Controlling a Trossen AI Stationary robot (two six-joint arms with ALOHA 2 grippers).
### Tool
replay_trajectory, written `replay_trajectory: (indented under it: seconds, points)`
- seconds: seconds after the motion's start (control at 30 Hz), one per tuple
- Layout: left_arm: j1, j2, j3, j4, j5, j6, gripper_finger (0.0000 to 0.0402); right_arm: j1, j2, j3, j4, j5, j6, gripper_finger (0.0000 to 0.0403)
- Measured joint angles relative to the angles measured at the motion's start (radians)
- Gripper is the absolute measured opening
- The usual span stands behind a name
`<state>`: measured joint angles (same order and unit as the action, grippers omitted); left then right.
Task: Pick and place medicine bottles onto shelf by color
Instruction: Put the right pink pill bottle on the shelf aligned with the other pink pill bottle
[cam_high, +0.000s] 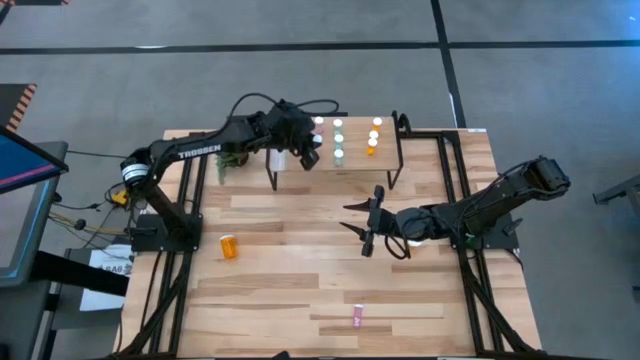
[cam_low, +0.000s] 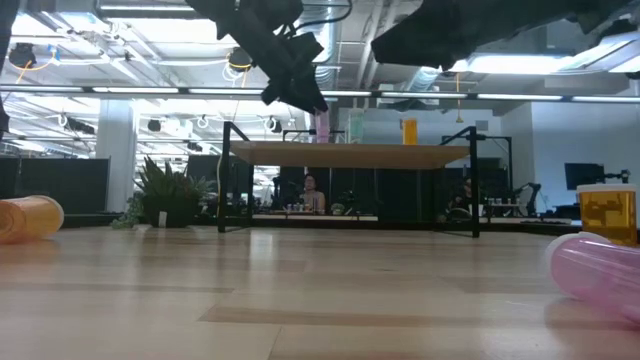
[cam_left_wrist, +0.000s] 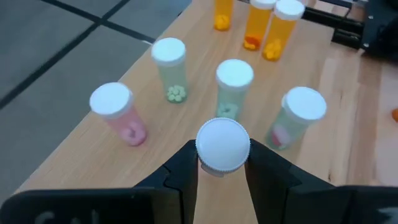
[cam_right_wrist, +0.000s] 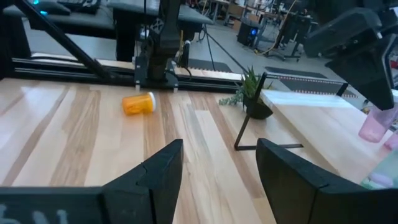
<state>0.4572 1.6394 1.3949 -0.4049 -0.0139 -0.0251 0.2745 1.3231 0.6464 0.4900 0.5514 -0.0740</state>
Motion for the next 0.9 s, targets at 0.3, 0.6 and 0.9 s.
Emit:
replay_trajectory:
  seconds: [0.3, 0.6, 0.9]
  points:
    - [0.001, 0.044, -0.006, 0.041, 0.001, 0.039, 0.0096, 0.000, 0.000, 0.000, -0.014, 0.000, 0.021, 0.0226]
    - [0.004, 0.058, -0.007, 0.037, 0.001, 0.043, 0.0096, 0.002, 0.000, 0.000, -0.007, 0.000, 0.021, 0.0226]
    - [0.005, 0.062, -0.003, 0.034, -0.043, 0.044, 0.0096, 0.005, 0.000, 0.000, -0.004, 0.000, 0.022, 0.0226]
